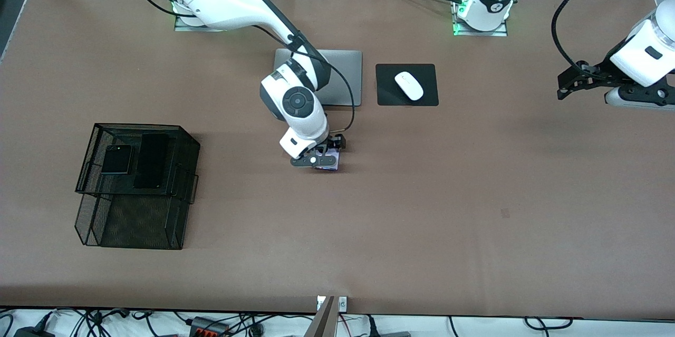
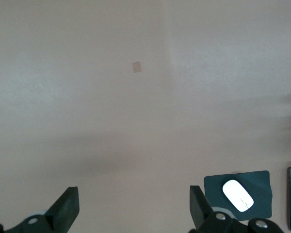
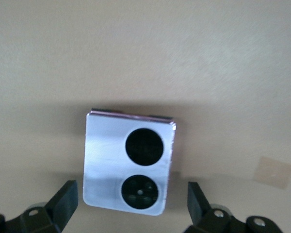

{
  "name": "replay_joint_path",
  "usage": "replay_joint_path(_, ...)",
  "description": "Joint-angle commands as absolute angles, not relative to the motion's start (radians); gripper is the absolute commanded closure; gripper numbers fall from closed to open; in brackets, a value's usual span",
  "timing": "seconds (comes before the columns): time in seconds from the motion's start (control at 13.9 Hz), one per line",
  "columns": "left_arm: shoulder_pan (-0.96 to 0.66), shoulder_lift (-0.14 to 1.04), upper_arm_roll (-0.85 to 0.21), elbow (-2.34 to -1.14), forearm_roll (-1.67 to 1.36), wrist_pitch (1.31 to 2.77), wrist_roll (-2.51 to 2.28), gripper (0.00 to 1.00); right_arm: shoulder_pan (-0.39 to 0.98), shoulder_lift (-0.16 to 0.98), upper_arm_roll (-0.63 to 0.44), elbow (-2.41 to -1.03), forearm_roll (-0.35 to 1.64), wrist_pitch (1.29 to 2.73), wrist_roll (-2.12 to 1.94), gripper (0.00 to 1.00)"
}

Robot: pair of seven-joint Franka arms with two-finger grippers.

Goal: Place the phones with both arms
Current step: 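Grasp the white phone with the right gripper while the left gripper withdraws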

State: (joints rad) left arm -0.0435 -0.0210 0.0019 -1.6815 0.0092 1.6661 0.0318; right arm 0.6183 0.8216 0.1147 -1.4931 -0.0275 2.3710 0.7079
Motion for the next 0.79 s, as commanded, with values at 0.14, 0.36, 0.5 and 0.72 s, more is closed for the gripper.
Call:
replay_joint_path(0.14,-0.048,-0.029,0.011,-1.69,0.015,1.663,0.057,0.0,0.657,0.847,0.098,-1.48,-0.046,2.405,0.778,0.0)
replay_joint_path(0.36,-0.046,-0.029,0.012,-1.69,0.015,1.655,0.061,0.0,0.658,0.874,0.097,-1.464,-0.055,2.433,0.776,0.0)
replay_joint_path(0.5,-0.048,-0.029,0.011,-1.689,0.015,1.655,0.061,0.0,0.67,0.884,0.095,-1.44,-0.067,2.43,0.79,0.0)
replay_joint_path(0.72,-0.048,-0.029,0.011,-1.689,0.015,1.654,0.06,0.0,0.67,0.89,0.089,-1.439,-0.129,2.43,0.793,0.0)
